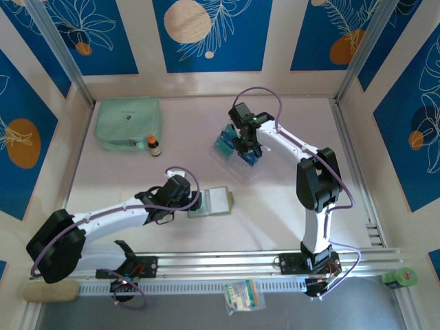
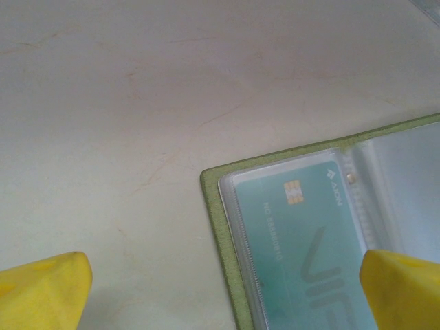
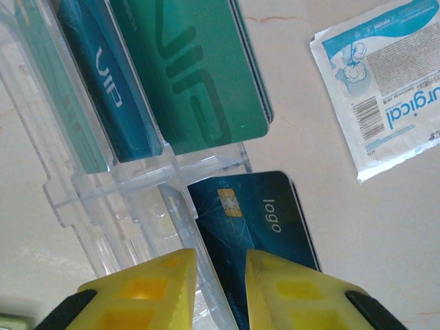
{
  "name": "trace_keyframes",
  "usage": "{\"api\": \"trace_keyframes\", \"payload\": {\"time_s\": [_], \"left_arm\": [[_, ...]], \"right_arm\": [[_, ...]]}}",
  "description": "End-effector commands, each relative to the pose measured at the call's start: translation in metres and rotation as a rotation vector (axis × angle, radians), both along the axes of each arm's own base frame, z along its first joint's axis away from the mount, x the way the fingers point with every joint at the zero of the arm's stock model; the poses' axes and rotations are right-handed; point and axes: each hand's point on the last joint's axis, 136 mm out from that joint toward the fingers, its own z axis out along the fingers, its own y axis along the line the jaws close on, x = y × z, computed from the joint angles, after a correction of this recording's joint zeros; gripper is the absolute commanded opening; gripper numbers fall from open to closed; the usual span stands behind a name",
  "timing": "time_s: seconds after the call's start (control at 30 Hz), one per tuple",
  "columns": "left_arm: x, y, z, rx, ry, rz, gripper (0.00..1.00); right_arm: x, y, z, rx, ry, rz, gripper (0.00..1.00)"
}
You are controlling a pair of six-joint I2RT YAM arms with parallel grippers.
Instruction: Put the credit cards into the card holder
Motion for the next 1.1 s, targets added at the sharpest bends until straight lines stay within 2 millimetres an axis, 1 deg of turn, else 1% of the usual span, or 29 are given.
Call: {"api": "trace_keyframes", "payload": {"time_s": [0.0, 0.1, 0.27, 0.47, 0.53, 0.73, 0.77, 0.83, 0.9, 0.97, 1.07], "left_arm": [[0.002, 0.005, 0.005, 0.010, -0.016, 0.015, 1.00], [0.003, 0.004, 0.006, 0.008, -0.017, 0.013, 1.00], [0.003, 0.004, 0.006, 0.009, -0.018, 0.012, 1.00], [0.003, 0.004, 0.006, 0.007, -0.017, 0.011, 1.00], [0.003, 0.003, 0.005, 0.008, -0.017, 0.010, 1.00], [0.003, 0.003, 0.006, 0.008, -0.018, 0.008, 1.00], [0.003, 0.003, 0.007, 0.007, -0.018, 0.009, 1.00], [0.003, 0.003, 0.006, 0.007, -0.018, 0.008, 1.00], [0.003, 0.003, 0.008, 0.005, -0.020, 0.008, 1.00], [0.004, 0.003, 0.008, 0.005, -0.021, 0.008, 1.00], [0.004, 0.002, 0.010, 0.006, -0.024, 0.007, 1.00]], "right_arm": [[-0.006, -0.003, -0.007, -0.030, 0.014, 0.011, 0.24], [-0.008, -0.003, -0.008, -0.029, 0.018, 0.011, 0.21], [-0.009, -0.001, -0.004, -0.022, 0.007, 0.017, 0.15], [-0.010, 0.003, 0.005, -0.001, -0.005, 0.037, 0.15], [-0.010, 0.003, 0.007, 0.004, -0.006, 0.044, 0.12], [-0.012, 0.007, 0.011, 0.016, -0.011, 0.065, 0.11], [-0.012, 0.008, 0.011, 0.016, -0.012, 0.070, 0.08], [-0.013, 0.009, 0.013, 0.020, -0.014, 0.081, 0.06], [-0.014, 0.011, 0.018, 0.021, -0.026, 0.090, 0.05], [-0.014, 0.012, 0.024, 0.022, -0.038, 0.100, 0.02], [-0.017, 0.017, 0.037, 0.030, -0.061, 0.115, 0.00]]}}
